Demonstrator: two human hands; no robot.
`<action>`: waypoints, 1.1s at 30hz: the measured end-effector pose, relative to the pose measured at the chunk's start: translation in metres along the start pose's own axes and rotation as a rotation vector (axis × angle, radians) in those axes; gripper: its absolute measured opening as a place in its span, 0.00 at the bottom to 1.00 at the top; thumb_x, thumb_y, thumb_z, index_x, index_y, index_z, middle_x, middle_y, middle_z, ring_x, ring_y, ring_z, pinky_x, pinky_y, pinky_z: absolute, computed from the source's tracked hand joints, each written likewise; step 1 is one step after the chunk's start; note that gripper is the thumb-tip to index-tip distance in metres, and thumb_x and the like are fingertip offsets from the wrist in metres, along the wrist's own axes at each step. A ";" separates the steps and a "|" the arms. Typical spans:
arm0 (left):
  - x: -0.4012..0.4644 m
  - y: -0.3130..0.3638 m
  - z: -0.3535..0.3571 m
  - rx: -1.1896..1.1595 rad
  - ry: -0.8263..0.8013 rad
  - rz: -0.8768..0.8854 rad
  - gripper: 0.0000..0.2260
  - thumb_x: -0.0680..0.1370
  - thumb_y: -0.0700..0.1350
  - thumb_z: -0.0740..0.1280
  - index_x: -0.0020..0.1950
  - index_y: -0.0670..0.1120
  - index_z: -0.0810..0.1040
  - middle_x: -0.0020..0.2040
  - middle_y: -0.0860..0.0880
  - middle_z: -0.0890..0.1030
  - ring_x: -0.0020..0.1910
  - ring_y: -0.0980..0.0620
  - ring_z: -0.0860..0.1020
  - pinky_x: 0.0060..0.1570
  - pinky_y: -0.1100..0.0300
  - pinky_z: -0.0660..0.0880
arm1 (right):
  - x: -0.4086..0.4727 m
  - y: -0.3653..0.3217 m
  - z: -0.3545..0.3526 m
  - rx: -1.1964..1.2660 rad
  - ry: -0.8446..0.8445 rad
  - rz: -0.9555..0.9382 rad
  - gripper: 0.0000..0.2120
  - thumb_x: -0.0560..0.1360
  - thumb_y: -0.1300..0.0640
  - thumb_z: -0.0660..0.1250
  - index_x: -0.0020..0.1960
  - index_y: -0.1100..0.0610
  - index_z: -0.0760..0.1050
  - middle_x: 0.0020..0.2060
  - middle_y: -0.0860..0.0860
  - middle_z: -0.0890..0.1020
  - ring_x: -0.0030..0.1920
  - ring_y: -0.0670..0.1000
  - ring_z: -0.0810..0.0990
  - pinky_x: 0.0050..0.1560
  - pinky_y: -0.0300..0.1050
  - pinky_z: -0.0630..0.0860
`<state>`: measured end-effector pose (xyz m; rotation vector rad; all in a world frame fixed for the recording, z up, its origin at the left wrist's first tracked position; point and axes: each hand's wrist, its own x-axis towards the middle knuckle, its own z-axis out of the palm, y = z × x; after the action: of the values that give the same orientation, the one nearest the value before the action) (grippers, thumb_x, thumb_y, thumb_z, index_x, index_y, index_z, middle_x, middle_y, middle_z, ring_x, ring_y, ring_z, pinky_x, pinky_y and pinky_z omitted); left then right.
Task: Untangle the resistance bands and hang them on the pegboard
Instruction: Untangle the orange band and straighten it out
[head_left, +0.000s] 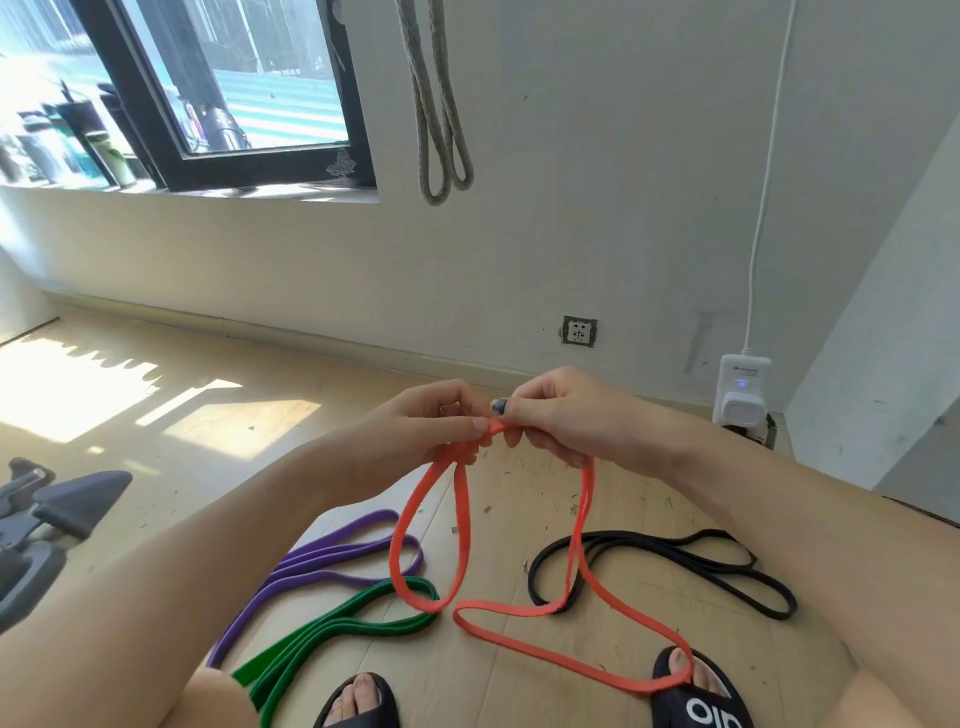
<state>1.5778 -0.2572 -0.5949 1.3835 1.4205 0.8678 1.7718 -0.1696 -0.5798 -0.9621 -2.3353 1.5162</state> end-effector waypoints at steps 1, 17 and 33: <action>-0.001 -0.001 -0.001 -0.010 -0.023 -0.012 0.06 0.83 0.39 0.64 0.50 0.43 0.80 0.46 0.46 0.82 0.47 0.50 0.80 0.54 0.56 0.79 | 0.001 0.000 -0.001 0.021 0.010 -0.008 0.18 0.83 0.49 0.64 0.40 0.59 0.80 0.26 0.49 0.71 0.24 0.47 0.65 0.25 0.41 0.63; -0.004 0.000 -0.002 0.008 -0.023 -0.037 0.05 0.82 0.39 0.65 0.50 0.40 0.79 0.51 0.35 0.81 0.48 0.46 0.79 0.58 0.51 0.78 | -0.004 -0.003 0.002 -0.078 -0.085 0.003 0.20 0.83 0.45 0.63 0.43 0.57 0.83 0.27 0.49 0.72 0.26 0.47 0.67 0.27 0.40 0.66; -0.007 -0.004 -0.006 0.000 -0.026 -0.072 0.08 0.83 0.39 0.63 0.56 0.35 0.77 0.50 0.40 0.84 0.53 0.43 0.83 0.58 0.55 0.80 | -0.004 0.003 -0.007 0.015 -0.067 0.024 0.20 0.83 0.46 0.63 0.46 0.62 0.83 0.29 0.51 0.74 0.25 0.48 0.66 0.26 0.41 0.64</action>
<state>1.5703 -0.2641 -0.5959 1.3308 1.4421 0.8003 1.7791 -0.1661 -0.5789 -0.9539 -2.3628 1.5966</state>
